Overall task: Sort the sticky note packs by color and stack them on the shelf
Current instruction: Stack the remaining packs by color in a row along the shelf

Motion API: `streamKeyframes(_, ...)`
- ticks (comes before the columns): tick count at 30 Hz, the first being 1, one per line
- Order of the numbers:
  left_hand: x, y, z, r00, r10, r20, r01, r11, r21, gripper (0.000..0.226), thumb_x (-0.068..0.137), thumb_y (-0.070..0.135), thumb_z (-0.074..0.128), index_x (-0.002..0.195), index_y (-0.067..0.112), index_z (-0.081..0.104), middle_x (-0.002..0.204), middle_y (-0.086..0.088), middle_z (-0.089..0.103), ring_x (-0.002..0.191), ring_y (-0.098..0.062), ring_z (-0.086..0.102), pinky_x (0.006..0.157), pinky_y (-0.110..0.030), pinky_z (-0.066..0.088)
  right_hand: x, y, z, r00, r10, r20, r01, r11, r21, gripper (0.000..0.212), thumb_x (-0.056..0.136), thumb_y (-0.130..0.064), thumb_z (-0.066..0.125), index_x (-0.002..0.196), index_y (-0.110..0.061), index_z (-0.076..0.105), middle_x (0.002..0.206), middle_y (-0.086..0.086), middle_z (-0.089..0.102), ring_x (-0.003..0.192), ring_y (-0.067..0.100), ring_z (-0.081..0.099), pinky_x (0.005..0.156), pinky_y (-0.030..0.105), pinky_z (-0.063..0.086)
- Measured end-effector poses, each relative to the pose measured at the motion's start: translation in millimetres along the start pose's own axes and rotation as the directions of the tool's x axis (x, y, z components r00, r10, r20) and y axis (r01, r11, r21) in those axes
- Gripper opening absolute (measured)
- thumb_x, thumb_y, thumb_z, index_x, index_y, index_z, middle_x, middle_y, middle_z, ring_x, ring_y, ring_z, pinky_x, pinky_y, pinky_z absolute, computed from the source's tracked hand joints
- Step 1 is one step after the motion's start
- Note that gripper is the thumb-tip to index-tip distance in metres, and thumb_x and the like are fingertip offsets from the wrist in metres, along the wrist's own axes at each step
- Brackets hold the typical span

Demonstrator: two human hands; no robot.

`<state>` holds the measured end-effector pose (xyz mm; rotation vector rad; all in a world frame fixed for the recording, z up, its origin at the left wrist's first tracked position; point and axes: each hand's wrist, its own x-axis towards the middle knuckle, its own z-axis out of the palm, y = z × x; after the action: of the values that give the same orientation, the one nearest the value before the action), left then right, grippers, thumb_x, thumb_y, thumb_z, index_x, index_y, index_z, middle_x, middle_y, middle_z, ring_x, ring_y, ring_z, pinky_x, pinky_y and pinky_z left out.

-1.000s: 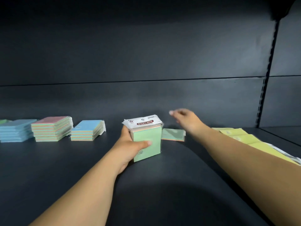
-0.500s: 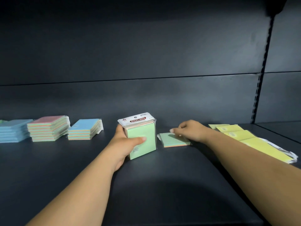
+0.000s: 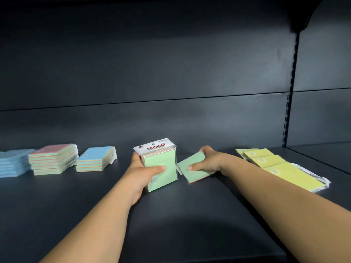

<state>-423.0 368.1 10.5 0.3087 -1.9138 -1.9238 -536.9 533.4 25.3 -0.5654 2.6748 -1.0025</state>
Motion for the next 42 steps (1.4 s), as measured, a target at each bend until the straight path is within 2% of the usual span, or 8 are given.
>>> streamKeyframes(5, 2, 0, -3, 0.998, -0.033, -0.045, 0.030, 0.997, -0.073, 0.051, 0.077, -0.007, 0.068, 0.115, 0.017, 0.043, 0.103, -0.001, 0.063, 0.086, -0.015, 0.061, 0.066, -0.031, 0.048, -4, -8, -7, 0.989, -0.047, -0.137, 0.116, 0.822, 0.558, 0.038, 0.085, -0.008, 0.065, 0.095, -0.028, 0.034, 0.086, 0.000, 0.053, 0.064, 0.014, 0.054, 0.049, 0.024, 0.046)
streamKeyframes(8, 5, -1, -6, 0.995, -0.069, -0.077, 0.058, 0.989, -0.135, 0.053, 0.076, -0.004, 0.069, 0.120, 0.013, 0.045, 0.108, -0.006, 0.065, 0.089, -0.021, 0.064, 0.069, -0.034, 0.051, -7, -12, -8, 0.992, -0.049, -0.113, 0.117, 0.660, 0.742, 0.031, 0.094, -0.008, 0.052, 0.109, -0.028, 0.035, 0.082, 0.000, 0.055, 0.061, 0.016, 0.053, 0.048, 0.024, 0.044)
streamKeyframes(16, 1, 4, -5, 0.997, -0.073, -0.021, 0.068, 0.983, -0.169, 0.025, 0.082, 0.002, 0.065, 0.104, 0.012, 0.061, 0.098, -0.009, 0.070, 0.086, -0.021, 0.067, 0.072, -0.032, 0.052, -13, -24, -12, 0.982, -0.141, -0.122, 0.173, 0.441, 0.881, 0.027, 0.091, 0.004, 0.052, 0.100, -0.021, 0.052, 0.098, 0.008, 0.060, 0.073, 0.020, 0.063, 0.054, 0.027, 0.055)
streamKeyframes(24, -8, 10, 2, 0.996, -0.071, 0.057, 0.079, 0.983, -0.164, 0.003, 0.088, 0.020, 0.060, 0.089, 0.020, 0.063, 0.082, 0.002, 0.072, 0.078, -0.014, 0.067, 0.070, -0.028, 0.051, -21, -32, -7, 0.976, -0.172, -0.130, 0.190, 0.400, 0.897, 0.029, 0.087, 0.012, 0.052, 0.097, -0.015, 0.059, 0.092, 0.007, 0.061, 0.075, 0.018, 0.064, 0.062, 0.024, 0.058)
streamKeyframes(34, -10, 6, 2, 0.989, -0.042, 0.138, 0.039, 0.999, 0.027, 0.048, 0.076, 0.020, 0.072, 0.121, 0.014, 0.055, 0.106, -0.006, 0.071, 0.094, -0.021, 0.068, 0.077, -0.033, 0.054, -29, -46, 3, 0.949, -0.245, -0.199, 0.281, 0.369, 0.886, 0.030, 0.088, 0.003, 0.057, 0.108, -0.020, 0.054, 0.095, 0.000, 0.061, 0.077, 0.014, 0.061, 0.070, 0.026, 0.053)
streamKeyframes(36, -11, 5, 3, 0.990, -0.034, 0.138, 0.033, 0.999, 0.015, 0.049, 0.075, 0.015, 0.073, 0.120, 0.014, 0.053, 0.108, -0.006, 0.070, 0.096, -0.022, 0.068, 0.082, -0.037, 0.054, -29, -41, -2, 0.978, -0.162, -0.133, 0.191, 0.426, 0.885, 0.017, 0.088, -0.020, 0.063, 0.103, -0.017, 0.055, 0.080, -0.001, 0.062, 0.070, 0.014, 0.060, 0.066, 0.025, 0.050)
streamKeyframes(40, -10, 3, 3, 0.992, -0.034, 0.122, 0.032, 0.999, 0.021, 0.065, 0.067, 0.014, 0.079, 0.124, 0.014, 0.046, 0.111, -0.005, 0.068, 0.098, -0.022, 0.067, 0.088, -0.041, 0.052, -30, -27, -14, 1.000, 0.018, -0.010, -0.009, 0.837, 0.548, 0.048, 0.085, -0.061, 0.048, 0.069, -0.017, 0.055, 0.062, 0.000, 0.057, 0.060, 0.016, 0.053, 0.064, 0.026, 0.046)
streamKeyframes(42, -10, 3, 3, 0.995, -0.030, 0.098, 0.028, 0.999, 0.021, 0.062, 0.069, 0.011, 0.078, 0.121, 0.015, 0.045, 0.111, -0.004, 0.067, 0.097, -0.021, 0.066, 0.087, -0.040, 0.051, -29, -26, -18, 0.999, 0.053, -0.004, -0.046, 0.896, 0.442, 0.058, 0.086, -0.066, 0.039, 0.062, -0.014, 0.050, 0.055, 0.002, 0.053, 0.052, 0.015, 0.046, 0.058, 0.024, 0.042)
